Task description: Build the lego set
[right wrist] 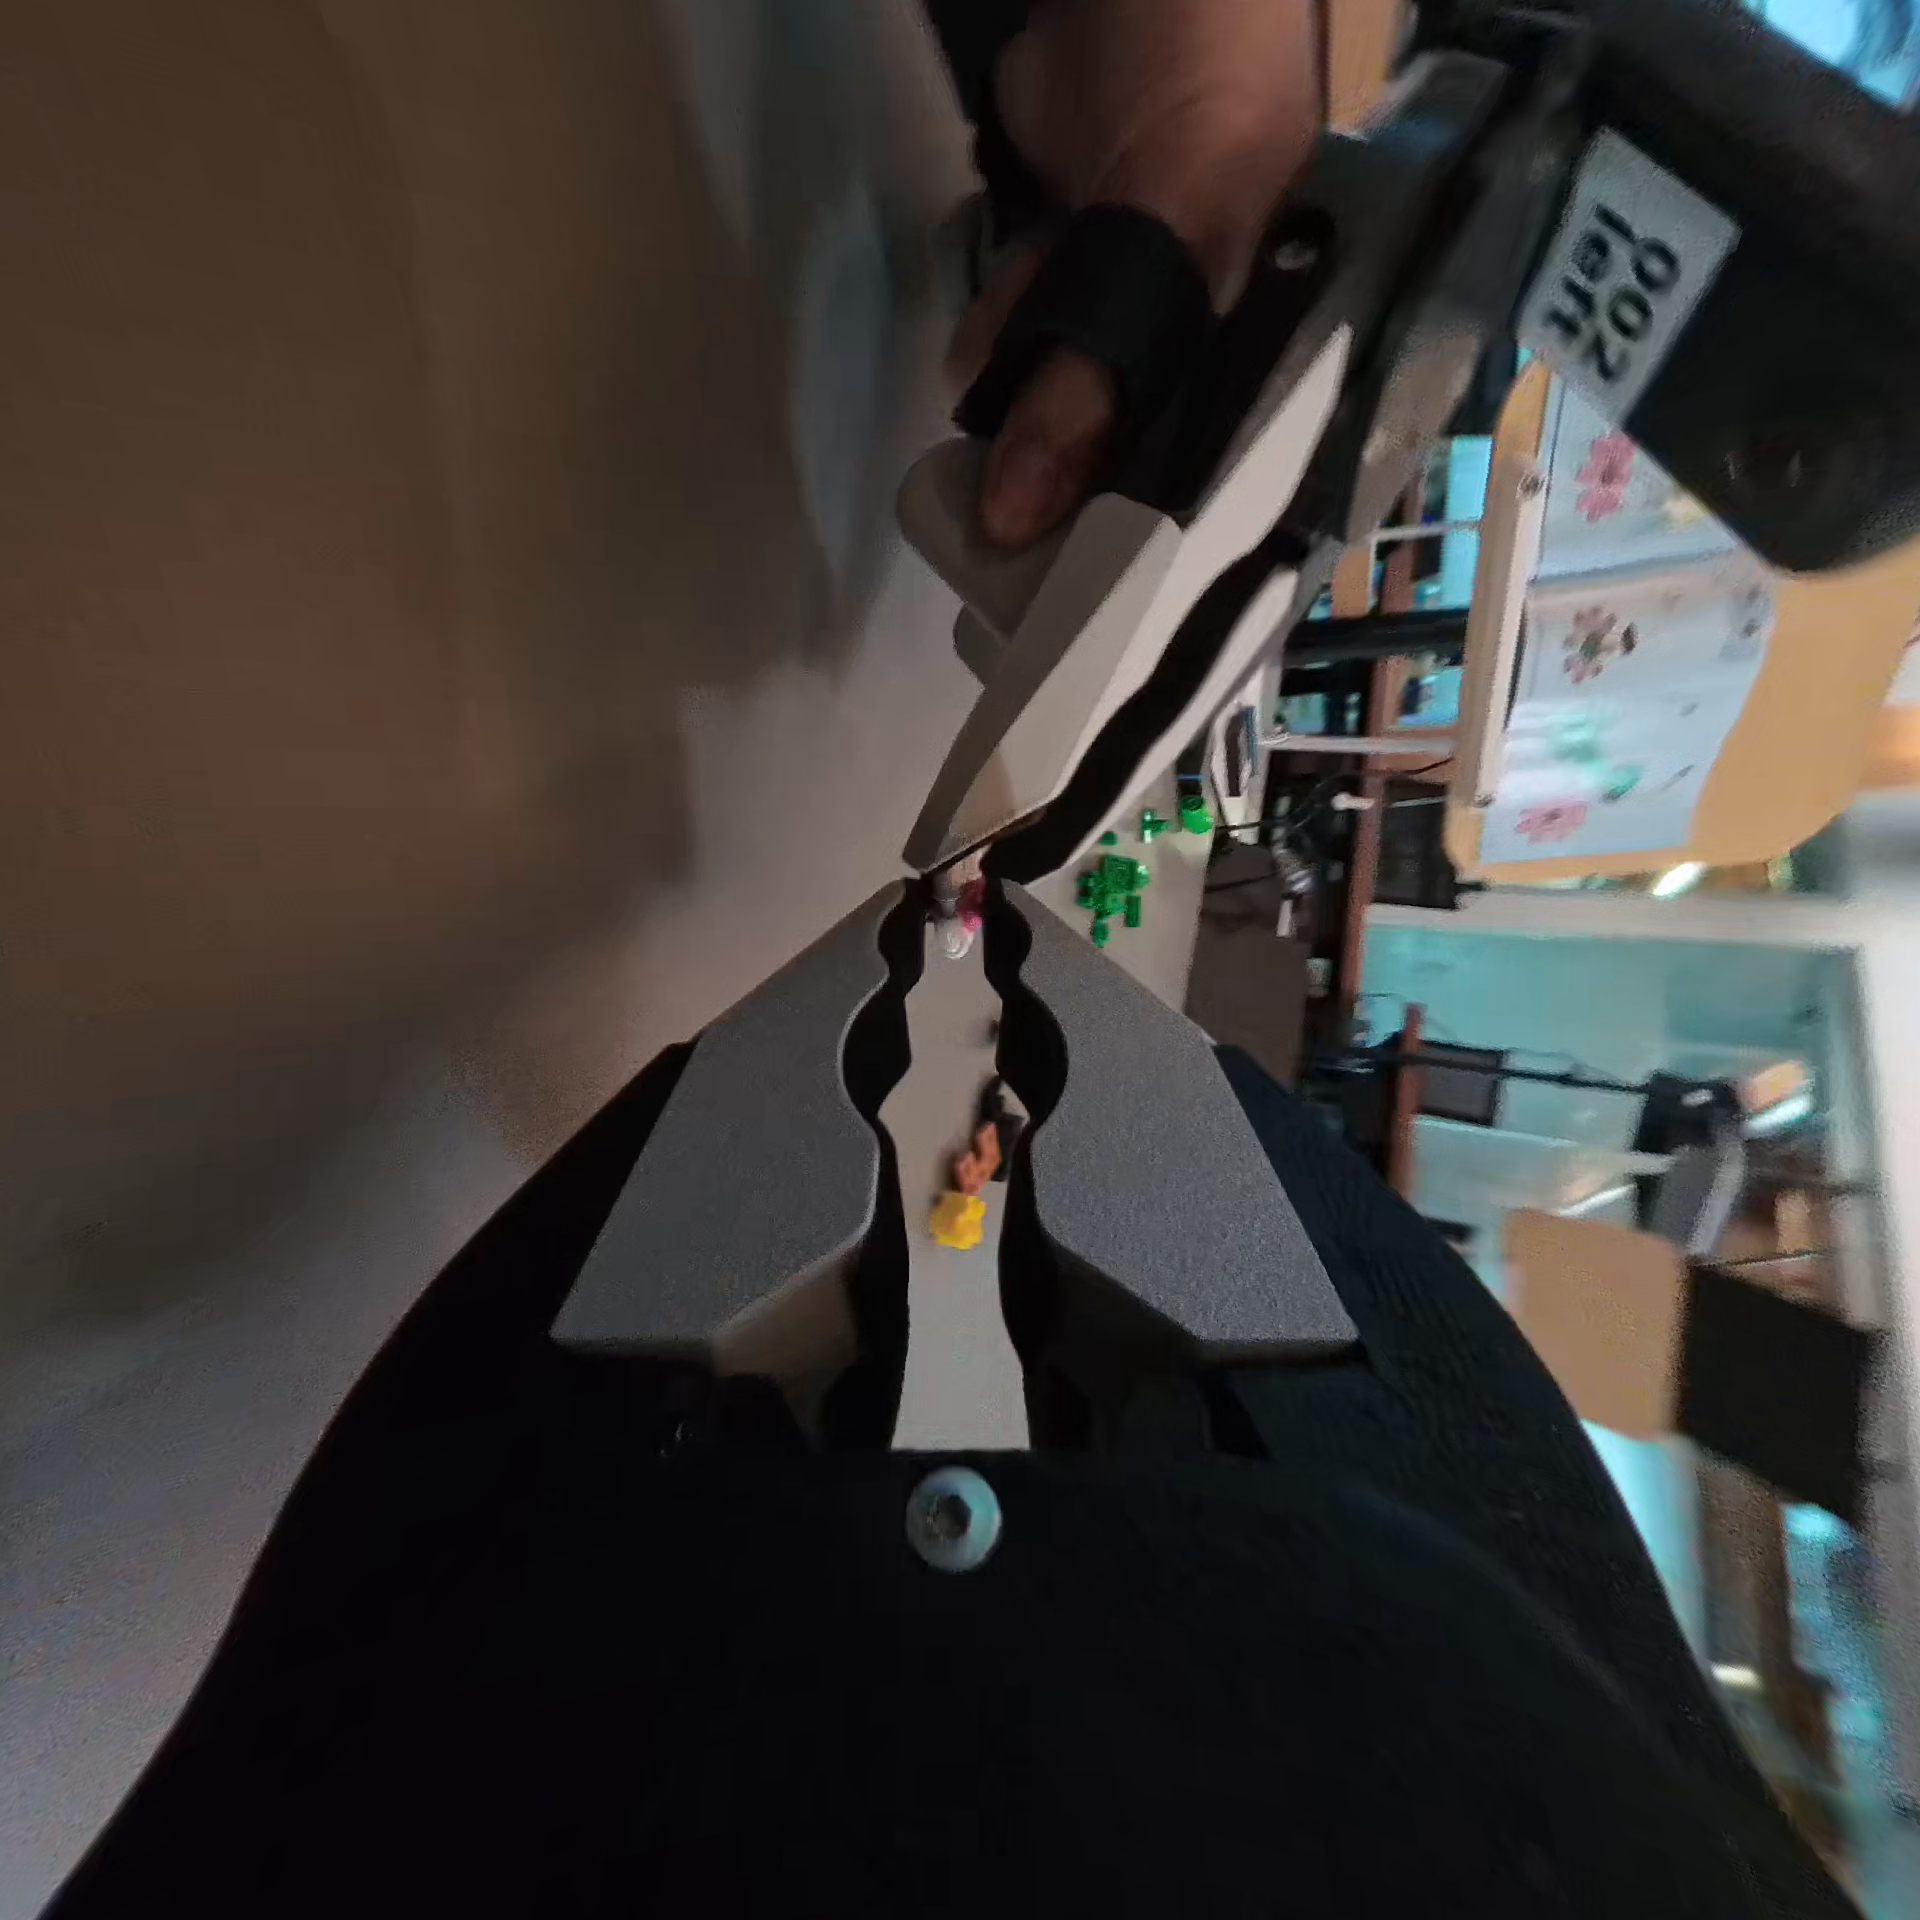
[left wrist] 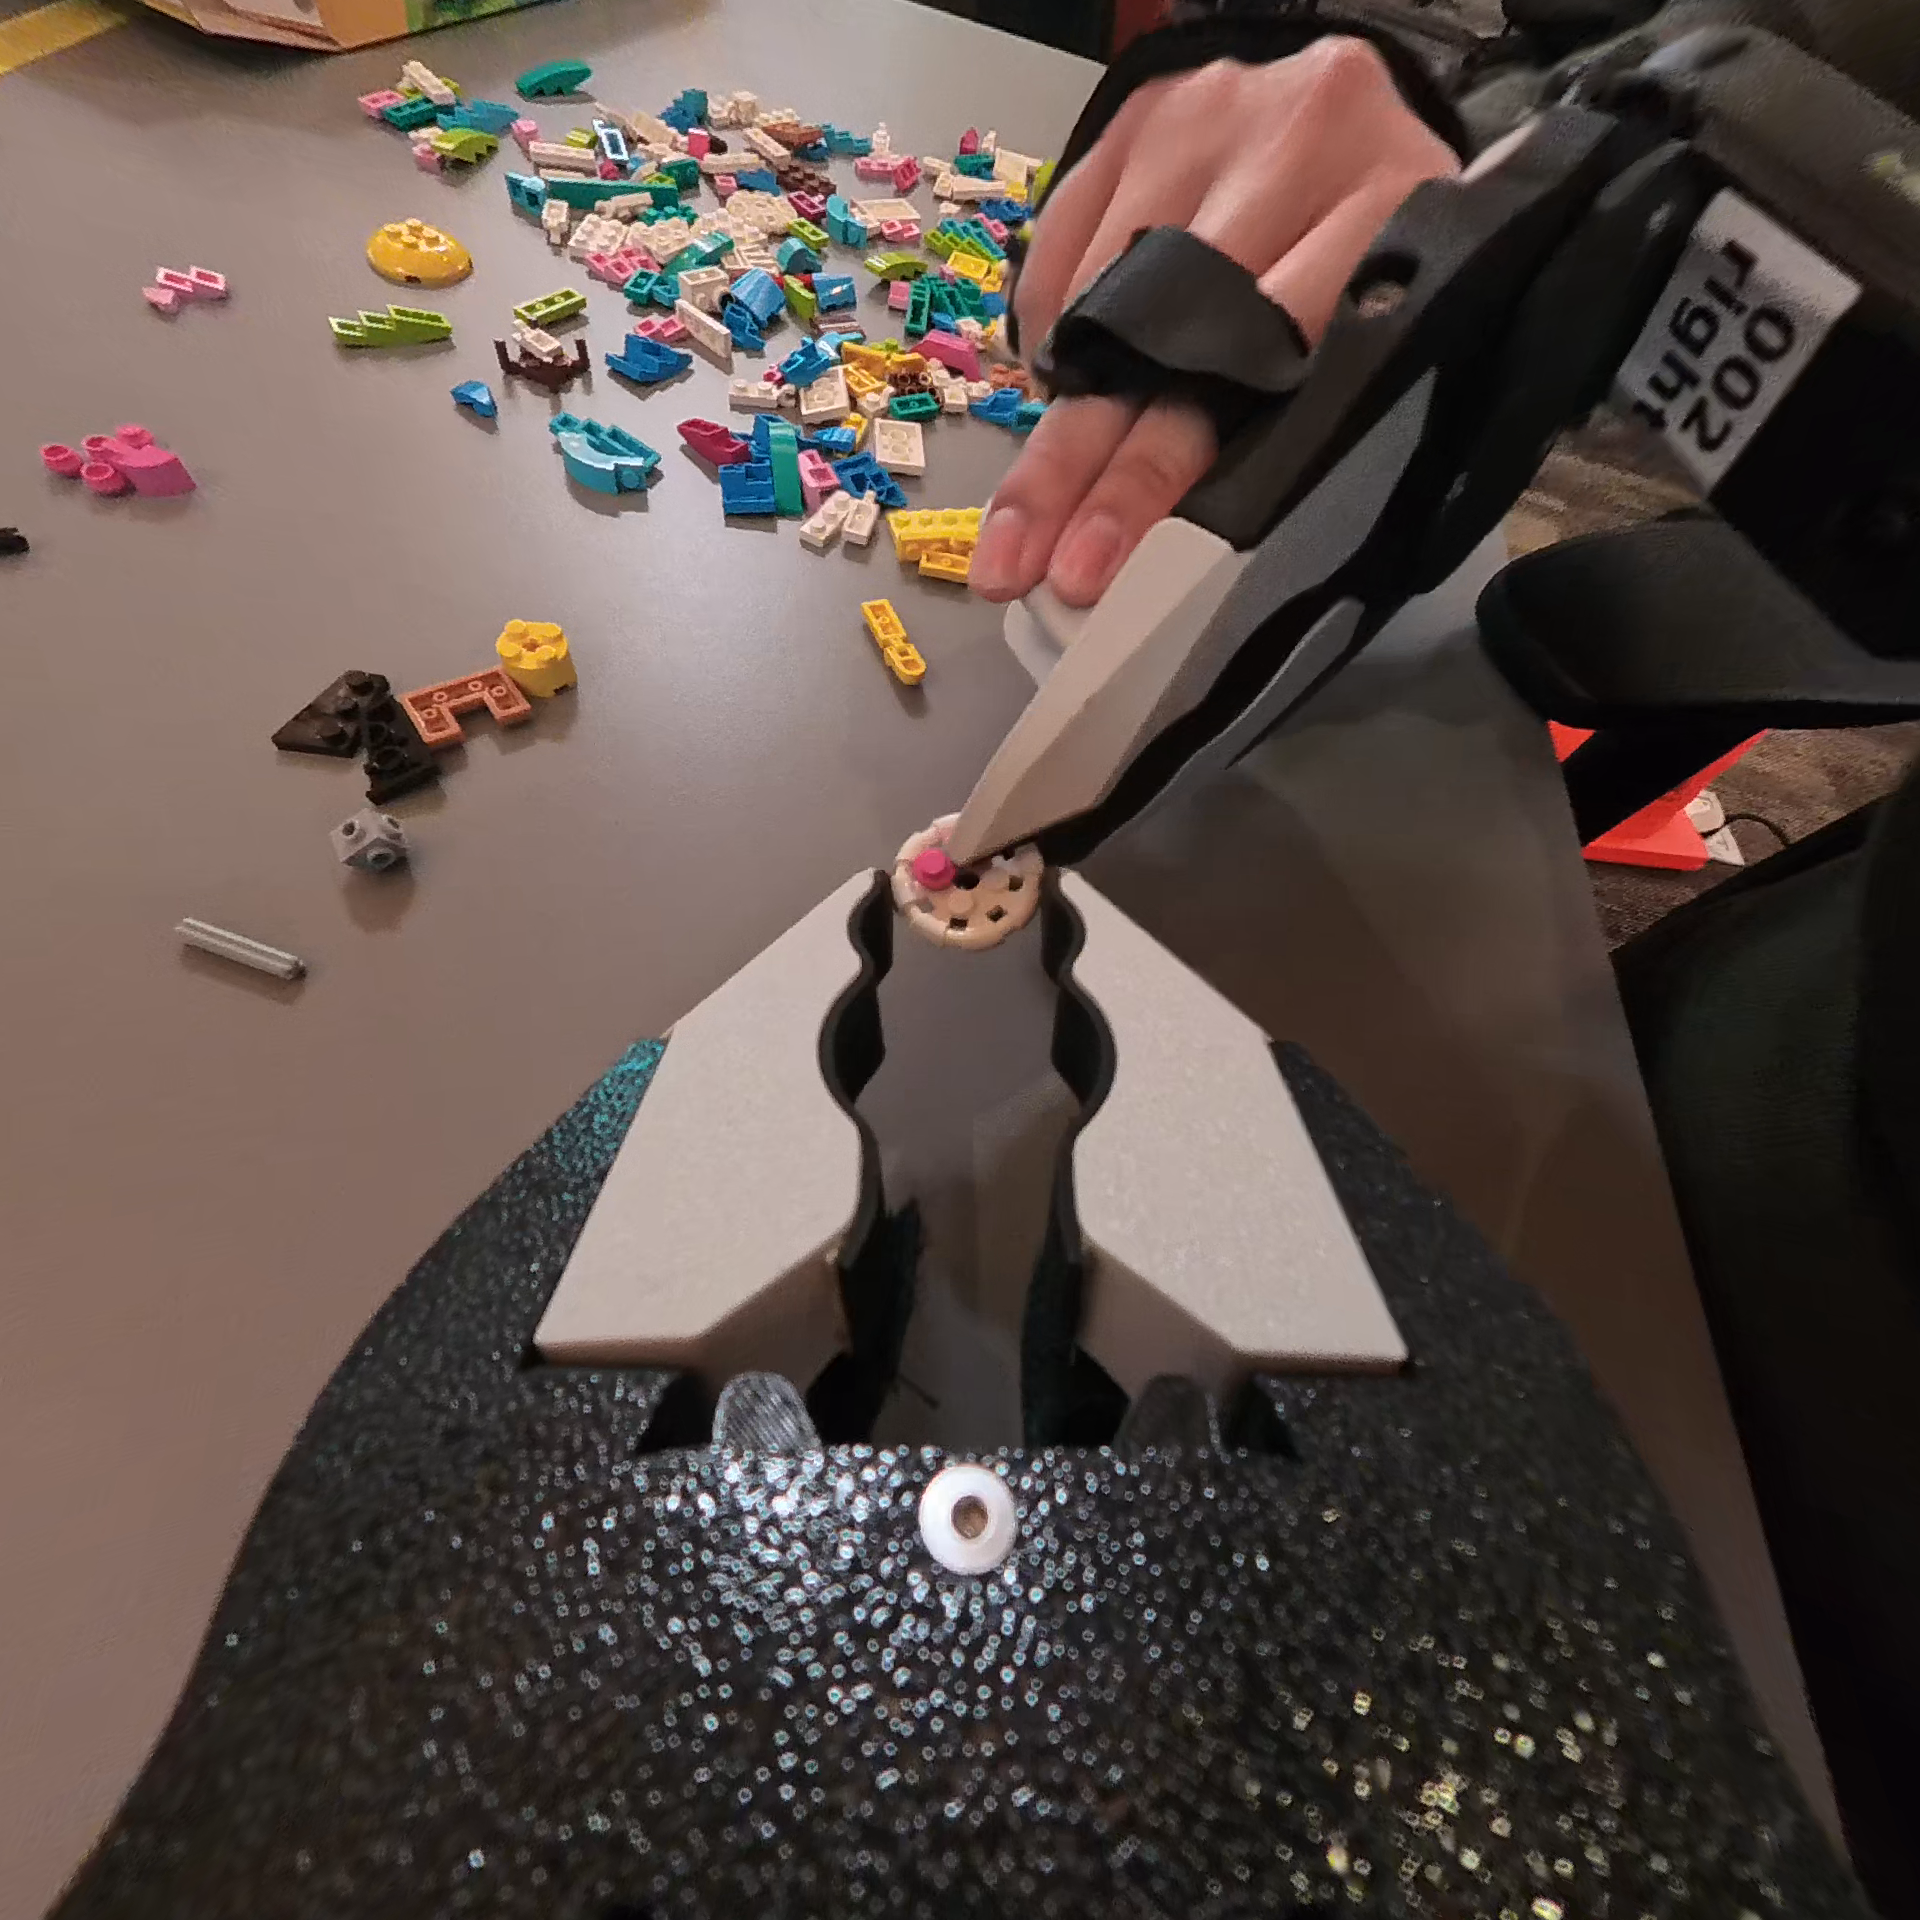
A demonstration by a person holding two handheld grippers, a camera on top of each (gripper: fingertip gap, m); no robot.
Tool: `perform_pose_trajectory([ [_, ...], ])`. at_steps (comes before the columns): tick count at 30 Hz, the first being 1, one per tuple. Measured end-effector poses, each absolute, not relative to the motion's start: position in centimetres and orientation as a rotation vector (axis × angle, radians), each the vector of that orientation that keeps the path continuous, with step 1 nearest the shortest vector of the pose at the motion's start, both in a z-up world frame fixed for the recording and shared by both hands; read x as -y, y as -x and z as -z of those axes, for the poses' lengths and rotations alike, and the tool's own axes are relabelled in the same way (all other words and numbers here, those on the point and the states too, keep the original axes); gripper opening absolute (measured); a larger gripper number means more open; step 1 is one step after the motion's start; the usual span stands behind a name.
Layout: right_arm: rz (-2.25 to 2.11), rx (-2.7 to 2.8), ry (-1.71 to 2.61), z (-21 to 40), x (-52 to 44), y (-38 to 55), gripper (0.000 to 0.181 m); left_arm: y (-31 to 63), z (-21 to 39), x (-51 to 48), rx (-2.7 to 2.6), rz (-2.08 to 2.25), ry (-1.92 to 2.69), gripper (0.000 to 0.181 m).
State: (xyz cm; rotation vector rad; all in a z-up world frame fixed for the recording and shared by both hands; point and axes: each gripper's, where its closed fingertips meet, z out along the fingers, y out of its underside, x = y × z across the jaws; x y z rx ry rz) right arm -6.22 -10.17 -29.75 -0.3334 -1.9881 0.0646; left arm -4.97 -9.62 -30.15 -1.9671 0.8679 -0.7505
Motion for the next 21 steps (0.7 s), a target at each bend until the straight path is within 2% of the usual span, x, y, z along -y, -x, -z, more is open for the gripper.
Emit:
perform_pose_trajectory([
  [5,-0.434,1.895,0.649,27.3,9.8,5.9,0.008,4.9,28.1,9.5,-0.791,0.841,1.866,0.02],
  [8,-0.49,1.871,0.678,26.7,9.5,5.5,0.008,5.2,27.8,9.2,-0.839,0.706,1.826,0.018],
  [10,-0.484,1.873,0.664,26.6,9.5,5.4,0.008,5.0,27.6,9.2,-0.891,0.629,1.773,0.035],
  [11,-0.482,1.88,0.647,26.5,9.7,5.3,0.008,4.7,27.4,9.4,-0.929,0.606,1.732,0.053],
  [12,-0.478,1.886,0.625,26.4,9.9,5.3,0.009,4.4,27.2,9.5,-0.964,0.569,1.685,0.061],
  [14,-0.468,1.905,0.573,26.2,10.4,5.1,0.009,4.2,26.7,9.7,-1.028,0.459,1.587,0.051],
  [17,-0.464,1.908,0.532,25.5,10.7,5.0,0.009,4.0,25.8,10.1,-1.091,0.329,1.453,0.019],
  [21,-0.49,1.9,0.516,24.6,11.1,5.0,0.01,4.1,24.8,10.5,-1.115,0.273,1.363,0.013],
])
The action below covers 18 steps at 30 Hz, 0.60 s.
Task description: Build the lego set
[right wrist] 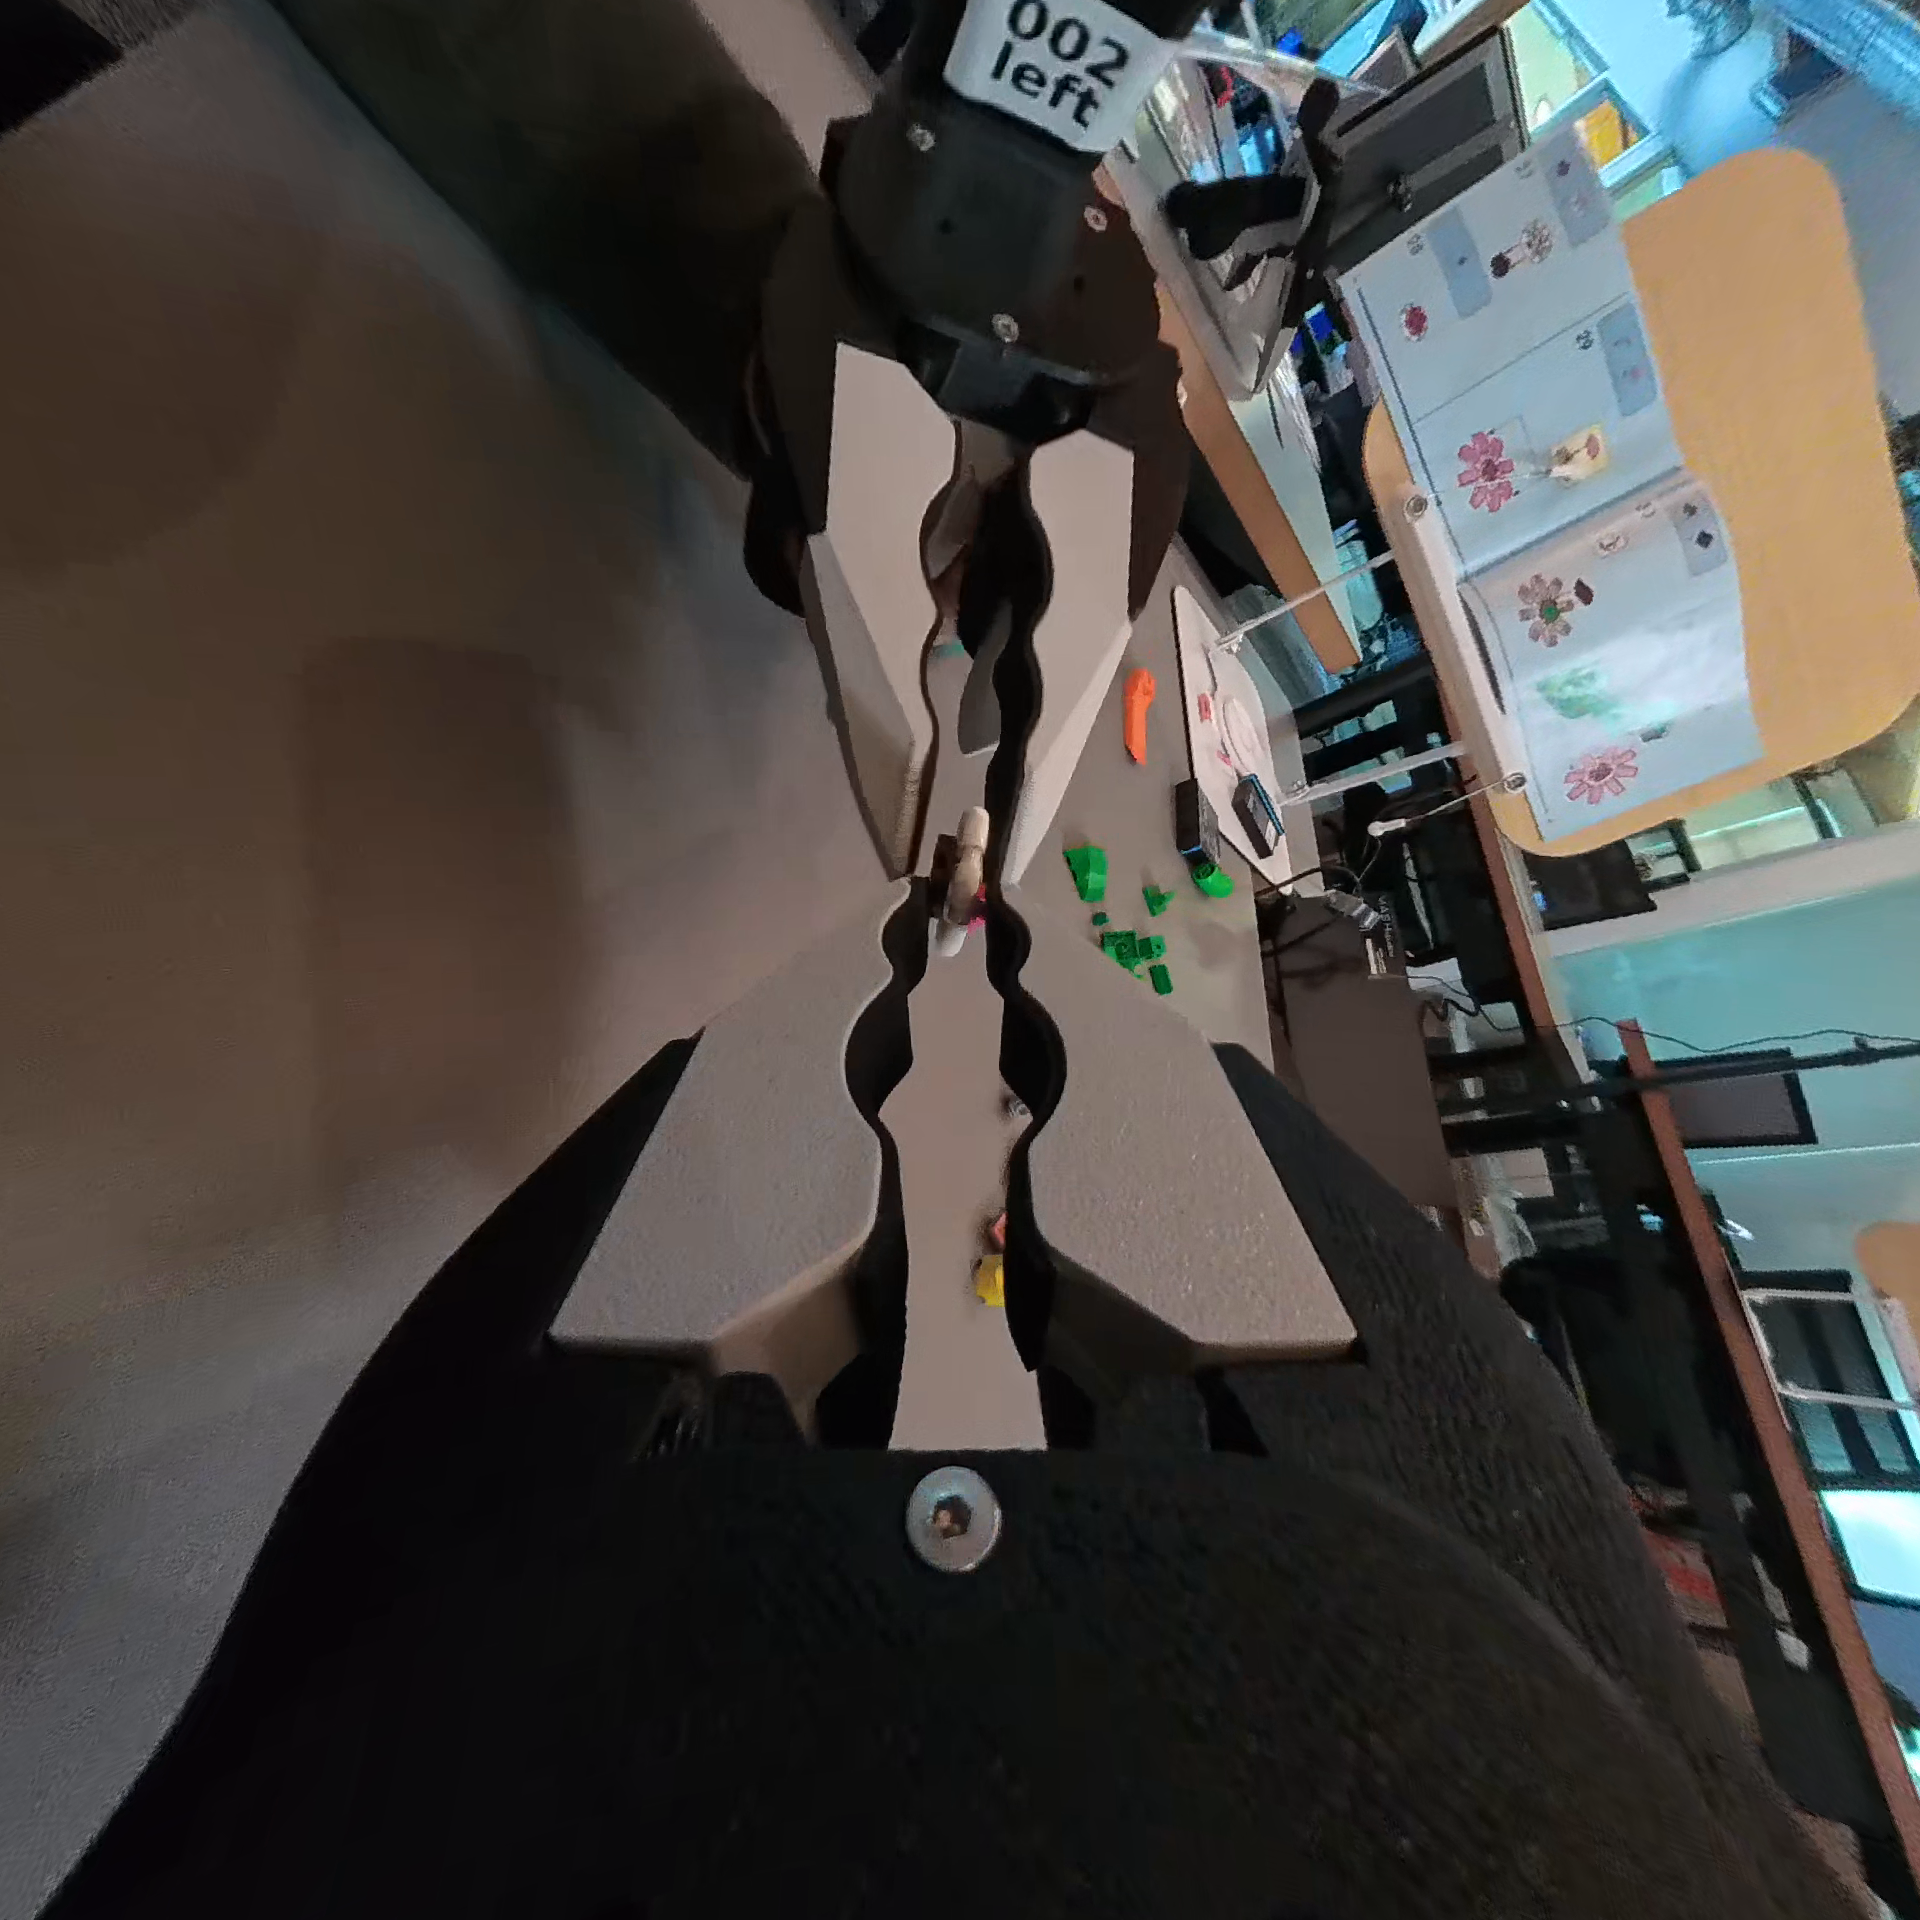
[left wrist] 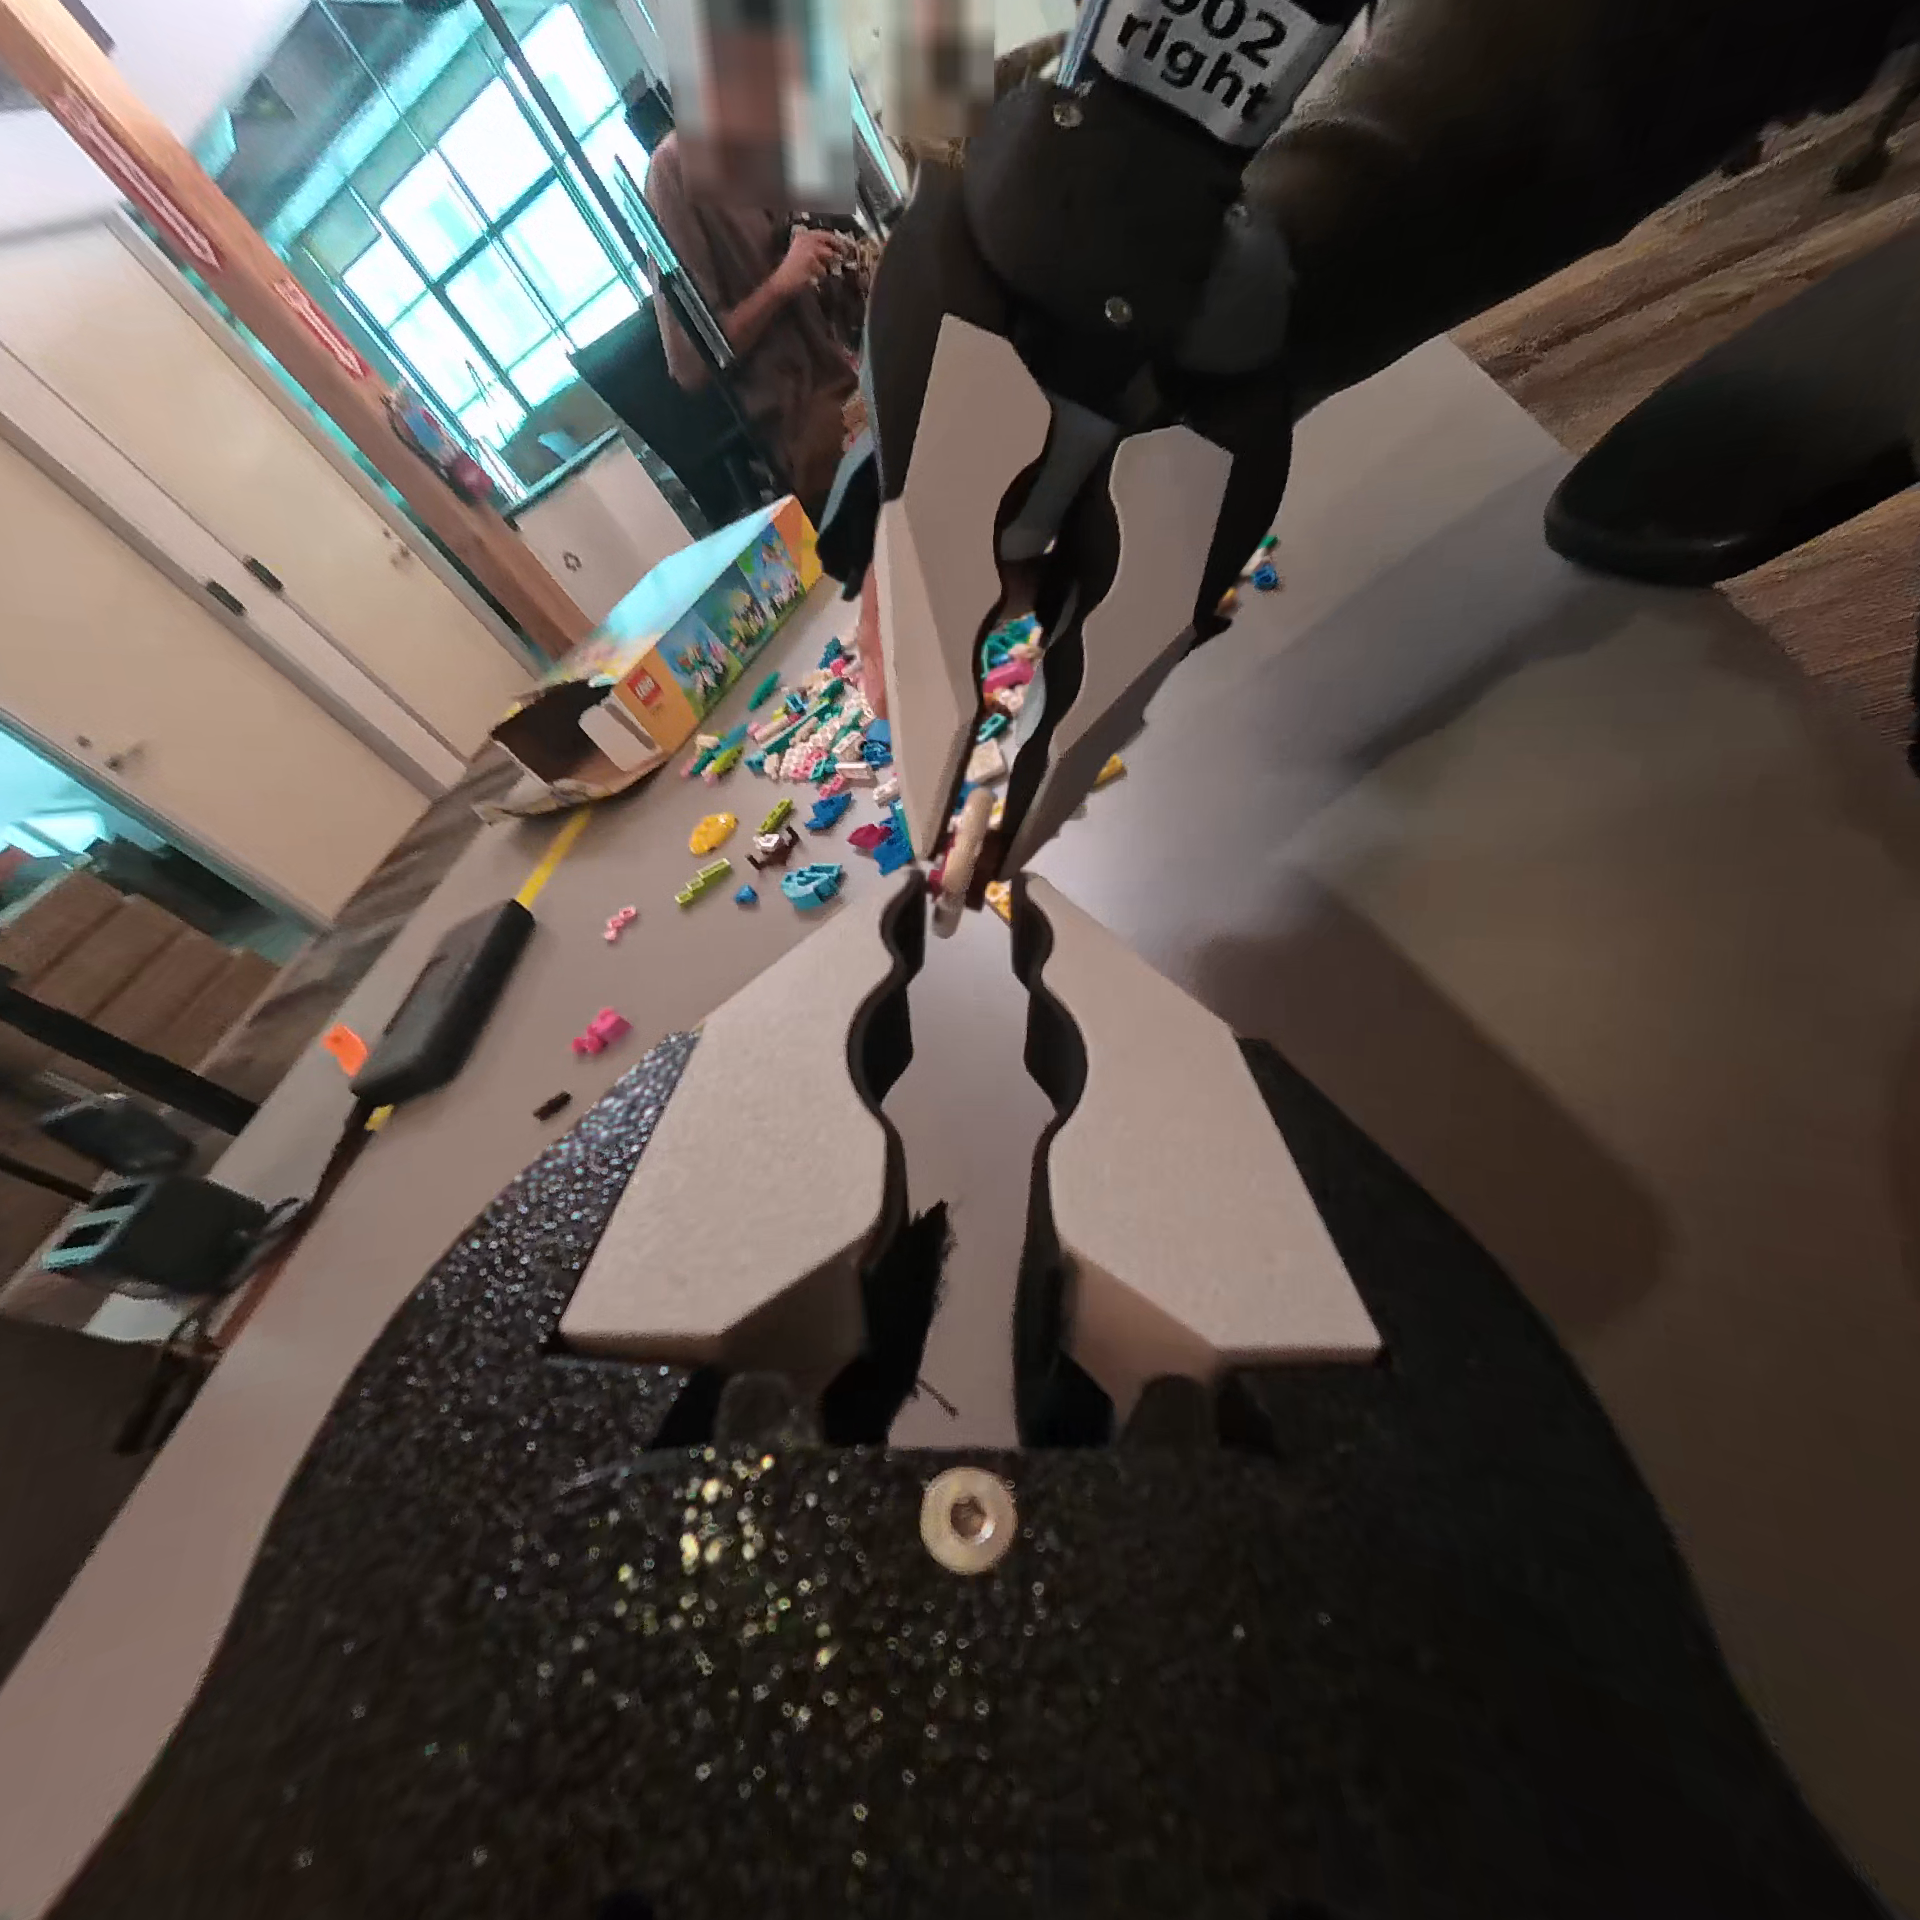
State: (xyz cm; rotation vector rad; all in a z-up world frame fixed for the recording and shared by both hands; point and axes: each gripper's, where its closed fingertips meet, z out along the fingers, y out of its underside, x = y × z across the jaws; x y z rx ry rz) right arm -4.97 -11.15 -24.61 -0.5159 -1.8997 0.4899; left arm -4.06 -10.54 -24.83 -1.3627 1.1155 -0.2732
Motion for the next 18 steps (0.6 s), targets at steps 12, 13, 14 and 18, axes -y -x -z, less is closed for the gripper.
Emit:
perform_pose_trajectory([
  [12,-0.533,1.877,0.563,23.71,11.38,5.03,0.01,4.3,23.72,10.78,-1.14,0.146,1.27,0.008],
  [13,-0.537,1.879,0.561,23.72,11.43,5.03,0.01,4.29,23.71,10.83,-1.143,0.145,1.267,0.008],
  [14,-0.558,1.882,0.574,23.77,11.46,5.02,0.013,4.3,23.72,10.86,-1.145,0.143,1.265,0.008],
  [18,-0.671,1.912,0.692,24.06,10.99,4.66,0.025,4.25,24.22,10.55,-1.163,0.087,1.276,0.008],
])
